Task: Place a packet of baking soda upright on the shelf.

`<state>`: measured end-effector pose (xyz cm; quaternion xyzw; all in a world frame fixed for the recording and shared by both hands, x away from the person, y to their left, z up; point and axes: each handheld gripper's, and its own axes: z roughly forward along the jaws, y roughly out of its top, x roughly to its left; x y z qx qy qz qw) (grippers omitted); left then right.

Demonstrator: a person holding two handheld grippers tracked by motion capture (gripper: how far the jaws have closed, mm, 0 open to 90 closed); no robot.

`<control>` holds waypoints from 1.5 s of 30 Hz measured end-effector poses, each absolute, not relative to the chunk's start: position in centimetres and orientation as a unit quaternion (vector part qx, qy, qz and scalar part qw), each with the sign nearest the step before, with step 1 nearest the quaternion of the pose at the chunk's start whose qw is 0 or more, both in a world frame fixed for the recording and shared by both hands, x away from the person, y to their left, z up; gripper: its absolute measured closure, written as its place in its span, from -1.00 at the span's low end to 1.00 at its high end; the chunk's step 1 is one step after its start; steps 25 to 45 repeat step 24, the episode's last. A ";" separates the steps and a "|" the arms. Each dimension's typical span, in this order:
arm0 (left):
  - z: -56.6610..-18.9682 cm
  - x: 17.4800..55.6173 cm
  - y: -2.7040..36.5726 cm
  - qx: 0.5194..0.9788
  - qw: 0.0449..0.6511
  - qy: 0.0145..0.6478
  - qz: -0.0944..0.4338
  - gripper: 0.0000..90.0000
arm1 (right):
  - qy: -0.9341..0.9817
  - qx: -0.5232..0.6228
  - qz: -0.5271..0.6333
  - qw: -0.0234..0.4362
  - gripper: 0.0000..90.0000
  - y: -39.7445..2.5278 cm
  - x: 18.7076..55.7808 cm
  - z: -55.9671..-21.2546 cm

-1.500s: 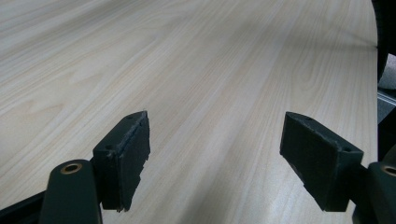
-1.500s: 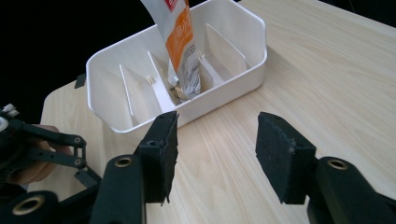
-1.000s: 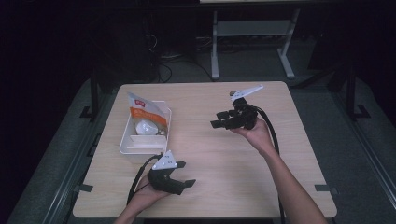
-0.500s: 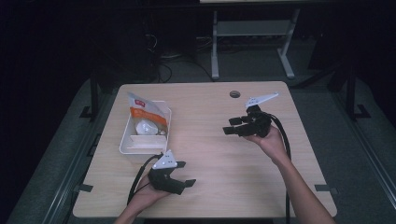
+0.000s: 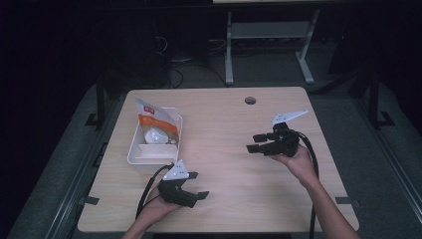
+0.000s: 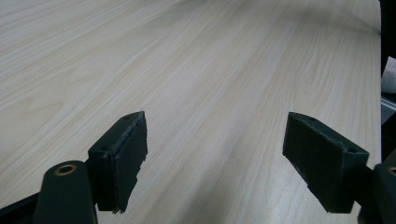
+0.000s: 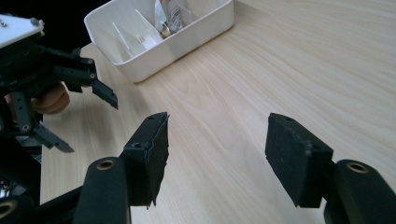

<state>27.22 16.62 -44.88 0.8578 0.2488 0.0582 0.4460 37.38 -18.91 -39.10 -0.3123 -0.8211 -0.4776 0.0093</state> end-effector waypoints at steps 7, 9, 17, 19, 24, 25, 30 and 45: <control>-44.9 27.2 16.6 0.857 0.446 0.249 0.057 -0.52 | -0.821 -0.314 -0.477 0.008 -0.17 -19.8 36.1 -39.7; -44.9 27.2 16.5 0.858 0.446 0.248 0.058 -0.52 | -0.820 -0.315 -0.477 0.010 -0.17 -20.1 35.7 -40.0; -45.0 27.2 16.4 0.859 0.445 0.248 0.056 -0.52 | -0.820 -0.317 -0.476 0.018 -0.18 -20.9 33.9 -41.3; -45.0 27.2 16.3 0.859 0.444 0.248 0.056 -0.52 | -0.821 -0.317 -0.474 0.017 -0.22 -20.9 33.4 -41.8; -45.0 27.2 16.4 0.860 0.445 0.244 0.055 -0.52 | -0.829 -0.312 -0.465 -0.003 -0.31 -20.8 32.0 -43.1; -45.0 27.2 16.4 0.860 0.445 0.244 0.055 -0.52 | -0.829 -0.312 -0.465 -0.003 -0.31 -20.8 32.0 -43.1; -45.0 27.2 16.4 0.860 0.445 0.244 0.055 -0.52 | -0.829 -0.312 -0.465 -0.003 -0.31 -20.8 32.0 -43.1; -45.0 27.2 16.4 0.860 0.445 0.244 0.055 -0.52 | -0.829 -0.312 -0.465 -0.003 -0.31 -20.8 32.0 -43.1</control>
